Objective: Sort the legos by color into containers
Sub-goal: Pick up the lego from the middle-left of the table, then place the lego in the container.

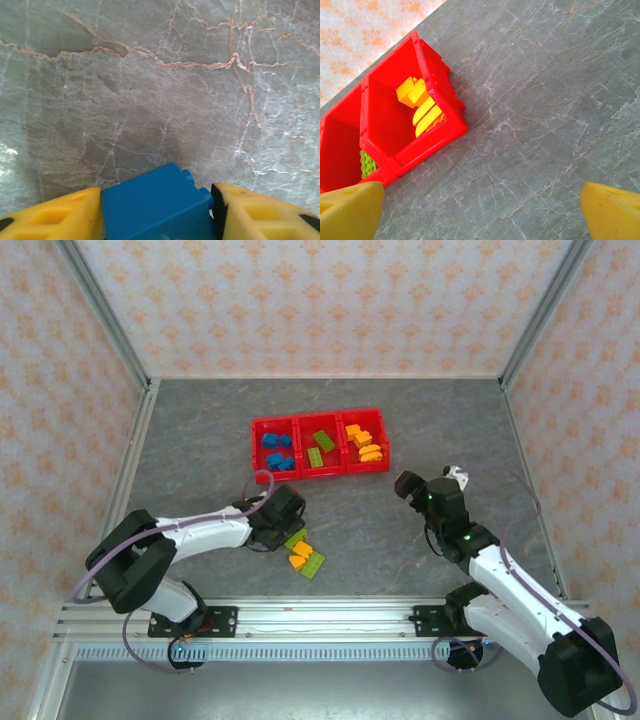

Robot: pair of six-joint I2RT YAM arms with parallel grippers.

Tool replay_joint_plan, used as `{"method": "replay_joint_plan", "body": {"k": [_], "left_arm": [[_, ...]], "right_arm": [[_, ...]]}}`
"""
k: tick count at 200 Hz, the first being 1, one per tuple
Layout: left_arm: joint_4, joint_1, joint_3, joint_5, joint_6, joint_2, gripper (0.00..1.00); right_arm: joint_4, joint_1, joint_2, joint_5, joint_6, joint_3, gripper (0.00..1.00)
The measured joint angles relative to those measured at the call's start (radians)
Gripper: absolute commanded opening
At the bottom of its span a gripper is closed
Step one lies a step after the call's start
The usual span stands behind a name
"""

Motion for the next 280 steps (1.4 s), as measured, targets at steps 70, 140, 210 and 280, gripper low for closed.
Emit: {"method": "replay_joint_plan", "body": {"k": [70, 140, 210, 280], "left_arm": [[-0.196, -0.005, 0.196, -0.003, 0.22, 0.153, 0.31], [-0.198, 0.033, 0.307, -0.104, 0.401, 0.177, 0.3], [-0.202, 0.26, 0.397, -0.158, 0.552, -0.014, 0.36], [-0.281, 0.394, 0.784, -0.149, 0.782, 0.282, 0.36]], "right_arm": [[0.001, 0.0, -0.009, 0.042, 0.009, 0.0, 1.0], [-0.018, 0.0, -0.009, 0.062, 0.036, 0.003, 1.0], [-0.043, 0.0, -0.008, 0.111, 0.089, 0.011, 1.0], [-0.096, 0.0, -0.015, 0.165, 0.109, 0.058, 1.0]]}}
